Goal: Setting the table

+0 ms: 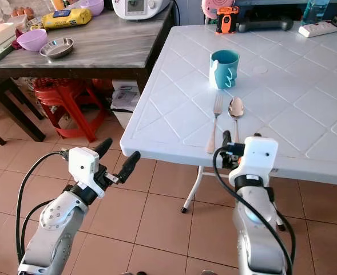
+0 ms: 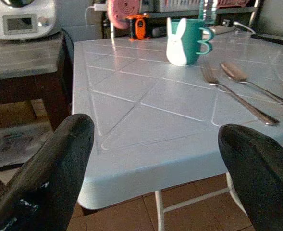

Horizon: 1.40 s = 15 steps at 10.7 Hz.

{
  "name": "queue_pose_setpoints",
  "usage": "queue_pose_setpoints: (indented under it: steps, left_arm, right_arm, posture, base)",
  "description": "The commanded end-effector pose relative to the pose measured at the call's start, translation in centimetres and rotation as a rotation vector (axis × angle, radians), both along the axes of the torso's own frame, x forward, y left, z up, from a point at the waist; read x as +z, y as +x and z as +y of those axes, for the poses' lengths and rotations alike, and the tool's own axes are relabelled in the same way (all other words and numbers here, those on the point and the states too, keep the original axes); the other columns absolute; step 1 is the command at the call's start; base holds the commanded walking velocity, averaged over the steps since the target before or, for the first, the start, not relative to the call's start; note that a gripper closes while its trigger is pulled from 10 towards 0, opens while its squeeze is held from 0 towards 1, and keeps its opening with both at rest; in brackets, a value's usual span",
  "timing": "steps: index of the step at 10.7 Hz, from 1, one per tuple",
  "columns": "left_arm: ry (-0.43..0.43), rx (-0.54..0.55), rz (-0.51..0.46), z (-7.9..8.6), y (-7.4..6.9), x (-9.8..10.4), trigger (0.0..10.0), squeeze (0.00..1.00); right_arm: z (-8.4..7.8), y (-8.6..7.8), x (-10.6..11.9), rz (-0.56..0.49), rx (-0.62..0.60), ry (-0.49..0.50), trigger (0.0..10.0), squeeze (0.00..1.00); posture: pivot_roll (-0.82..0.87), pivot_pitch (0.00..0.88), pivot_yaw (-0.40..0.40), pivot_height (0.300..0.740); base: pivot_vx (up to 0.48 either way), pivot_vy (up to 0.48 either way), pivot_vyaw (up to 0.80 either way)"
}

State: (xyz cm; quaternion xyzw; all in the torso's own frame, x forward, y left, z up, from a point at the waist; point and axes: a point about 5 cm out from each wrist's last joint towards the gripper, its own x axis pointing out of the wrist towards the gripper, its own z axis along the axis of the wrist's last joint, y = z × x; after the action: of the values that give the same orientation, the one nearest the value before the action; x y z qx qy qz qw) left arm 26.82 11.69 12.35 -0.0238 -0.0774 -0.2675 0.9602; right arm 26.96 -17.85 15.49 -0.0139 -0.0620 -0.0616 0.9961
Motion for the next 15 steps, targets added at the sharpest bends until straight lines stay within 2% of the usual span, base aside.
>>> queue_pose_setpoints:
  steps: [1, 11, 15]
  left_arm:
    - [0.01, -0.014, -0.018, 0.37, -0.21, 0.25, 10.0, 0.0]
    - [0.02, -0.044, -0.007, 0.34, -0.52, -0.05, 10.0, 0.0]
    - [0.025, -0.032, 0.009, 0.6, -0.68, -0.39, 10.0, 0.0]
  right_arm:
    - [0.65, -0.1, 0.38, -0.022, 0.017, -0.004, 10.0, 0.0]
    - [0.75, -0.22, 0.12, -0.018, 0.016, -0.012, 10.0, 0.0]
    - [0.8, -0.28, 0.09, -0.015, 0.017, -0.014, 10.0, 0.0]
  posture:
    - [-0.08, 0.139, 0.145, 0.74]
    - [-0.08, 0.14, 0.148, 0.74]
    - [-0.08, 0.145, 0.144, 0.74]
  base:
    - [0.0, 0.0, 0.0]
    - [0.252, 0.0, 0.0]
    - [0.0, 0.0, 0.0]
